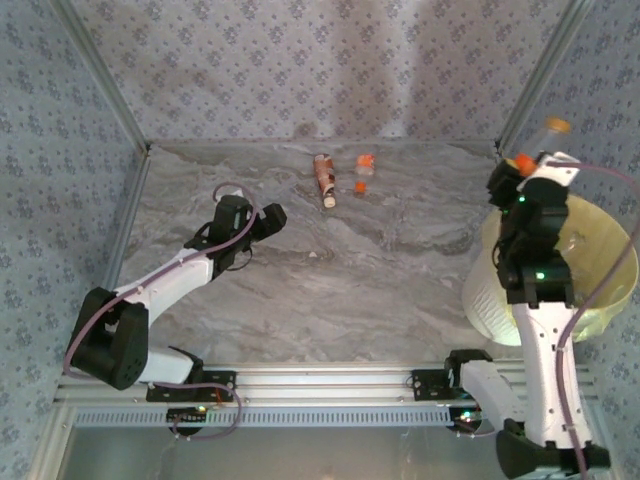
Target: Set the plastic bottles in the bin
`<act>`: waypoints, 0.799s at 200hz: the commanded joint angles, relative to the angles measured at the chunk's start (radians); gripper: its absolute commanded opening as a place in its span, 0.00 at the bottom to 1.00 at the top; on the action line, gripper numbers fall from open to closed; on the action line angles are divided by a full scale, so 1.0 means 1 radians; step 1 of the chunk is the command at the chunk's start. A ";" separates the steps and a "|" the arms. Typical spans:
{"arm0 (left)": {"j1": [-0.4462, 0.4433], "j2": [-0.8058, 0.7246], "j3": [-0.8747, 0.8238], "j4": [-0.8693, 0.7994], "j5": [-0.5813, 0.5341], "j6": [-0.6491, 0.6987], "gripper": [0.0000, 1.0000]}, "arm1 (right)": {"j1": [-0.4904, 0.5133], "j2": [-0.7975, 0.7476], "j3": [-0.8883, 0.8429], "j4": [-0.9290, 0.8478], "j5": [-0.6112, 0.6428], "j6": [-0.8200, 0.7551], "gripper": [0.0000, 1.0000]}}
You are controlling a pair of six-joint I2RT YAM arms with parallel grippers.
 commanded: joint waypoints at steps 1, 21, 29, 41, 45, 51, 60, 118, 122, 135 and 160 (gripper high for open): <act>-0.001 -0.003 0.007 0.027 0.008 -0.014 0.98 | -0.137 0.027 0.110 -0.247 -0.197 -0.011 0.38; -0.001 -0.008 -0.004 0.031 -0.001 -0.016 0.98 | -0.270 0.071 0.167 -0.363 -0.289 -0.076 0.41; -0.001 -0.006 -0.003 0.032 -0.003 -0.014 0.98 | -0.313 0.086 0.190 -0.415 -0.302 -0.099 0.41; 0.000 -0.001 0.009 0.028 -0.004 -0.011 0.98 | -0.366 0.087 0.195 -0.450 -0.322 -0.145 0.39; -0.001 0.002 0.016 0.024 -0.002 -0.008 0.98 | -0.380 0.080 0.188 -0.450 -0.333 -0.164 0.39; -0.001 0.006 0.028 0.018 0.000 -0.005 0.98 | -0.397 0.064 0.172 -0.440 -0.352 -0.191 0.39; -0.001 0.016 0.046 0.007 0.008 0.002 0.98 | -0.418 0.038 0.141 -0.418 -0.374 -0.233 0.38; -0.007 0.070 0.121 -0.019 0.055 0.007 0.98 | -0.450 0.017 0.070 -0.462 -0.300 -0.322 0.41; -0.007 0.071 0.125 -0.019 0.055 0.006 0.98 | -0.450 0.013 0.067 -0.458 -0.285 -0.321 0.41; -0.009 0.077 0.132 -0.019 0.060 0.000 0.98 | -0.450 0.016 0.066 -0.464 -0.257 -0.336 0.41; -0.012 0.084 0.145 -0.023 0.064 -0.006 0.98 | -0.450 0.023 0.058 -0.491 -0.235 -0.362 0.58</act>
